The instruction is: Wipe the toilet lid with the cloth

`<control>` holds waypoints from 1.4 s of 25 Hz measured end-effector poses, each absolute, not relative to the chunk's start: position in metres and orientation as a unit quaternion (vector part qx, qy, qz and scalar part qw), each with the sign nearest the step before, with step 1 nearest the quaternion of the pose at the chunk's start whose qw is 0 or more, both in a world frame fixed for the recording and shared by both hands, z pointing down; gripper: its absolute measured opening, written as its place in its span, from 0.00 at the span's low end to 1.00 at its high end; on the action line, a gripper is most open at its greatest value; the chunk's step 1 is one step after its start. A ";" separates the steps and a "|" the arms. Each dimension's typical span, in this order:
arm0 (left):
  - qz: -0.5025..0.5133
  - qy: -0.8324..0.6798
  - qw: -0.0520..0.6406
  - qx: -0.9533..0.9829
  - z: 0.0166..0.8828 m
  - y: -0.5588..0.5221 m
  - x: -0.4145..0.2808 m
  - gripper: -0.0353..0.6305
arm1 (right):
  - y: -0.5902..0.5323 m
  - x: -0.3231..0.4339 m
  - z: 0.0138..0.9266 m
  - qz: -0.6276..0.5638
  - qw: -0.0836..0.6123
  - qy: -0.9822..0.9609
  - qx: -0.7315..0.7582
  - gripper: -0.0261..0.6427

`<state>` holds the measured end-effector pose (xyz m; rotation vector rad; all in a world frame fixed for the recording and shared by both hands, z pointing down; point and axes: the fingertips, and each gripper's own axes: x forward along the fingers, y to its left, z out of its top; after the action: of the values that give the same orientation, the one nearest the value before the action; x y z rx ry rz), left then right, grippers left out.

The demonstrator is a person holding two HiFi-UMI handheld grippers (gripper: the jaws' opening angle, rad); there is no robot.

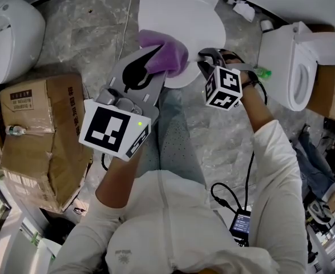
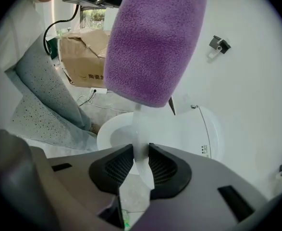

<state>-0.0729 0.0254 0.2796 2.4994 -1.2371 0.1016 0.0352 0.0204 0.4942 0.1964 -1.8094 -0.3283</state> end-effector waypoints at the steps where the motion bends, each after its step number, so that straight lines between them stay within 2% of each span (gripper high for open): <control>1: 0.037 -0.436 0.175 0.882 0.281 0.026 -0.074 0.08 | 0.024 0.036 0.498 -0.140 0.602 -0.781 0.084 0.19; 20: 0.046 -0.447 0.211 0.868 0.334 0.032 -0.083 0.08 | 0.091 0.033 0.577 -0.088 0.621 -0.779 0.019 0.21; 35: 0.067 -0.436 0.232 0.867 0.363 0.022 -0.066 0.08 | 0.122 0.033 0.647 0.050 0.628 -0.776 0.020 0.22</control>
<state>-0.0662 0.0224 0.3633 2.3832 -1.1980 0.1843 0.0327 0.1217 0.6472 0.0466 -1.7790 0.1156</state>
